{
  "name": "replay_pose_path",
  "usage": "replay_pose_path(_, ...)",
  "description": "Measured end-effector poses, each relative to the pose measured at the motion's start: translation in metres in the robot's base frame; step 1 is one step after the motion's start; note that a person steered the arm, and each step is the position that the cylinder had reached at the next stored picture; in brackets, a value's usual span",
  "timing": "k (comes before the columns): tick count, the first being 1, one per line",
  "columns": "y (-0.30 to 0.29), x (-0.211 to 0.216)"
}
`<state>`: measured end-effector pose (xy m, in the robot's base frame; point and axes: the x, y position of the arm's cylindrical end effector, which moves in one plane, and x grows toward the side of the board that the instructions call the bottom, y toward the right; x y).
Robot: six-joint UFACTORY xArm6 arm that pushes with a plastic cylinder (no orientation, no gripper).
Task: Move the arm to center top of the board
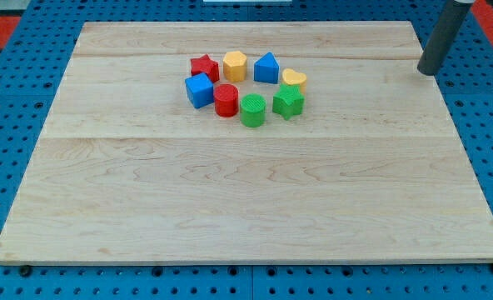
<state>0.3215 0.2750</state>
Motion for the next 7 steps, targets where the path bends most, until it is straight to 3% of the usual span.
replay_pose_path(2, -0.052, 0.043)
replay_pose_path(3, -0.103, 0.097)
replay_pose_path(4, -0.101, 0.075)
replay_pose_path(5, -0.150, -0.016)
replay_pose_path(6, -0.277, -0.068)
replay_pose_path(7, -0.256, -0.130)
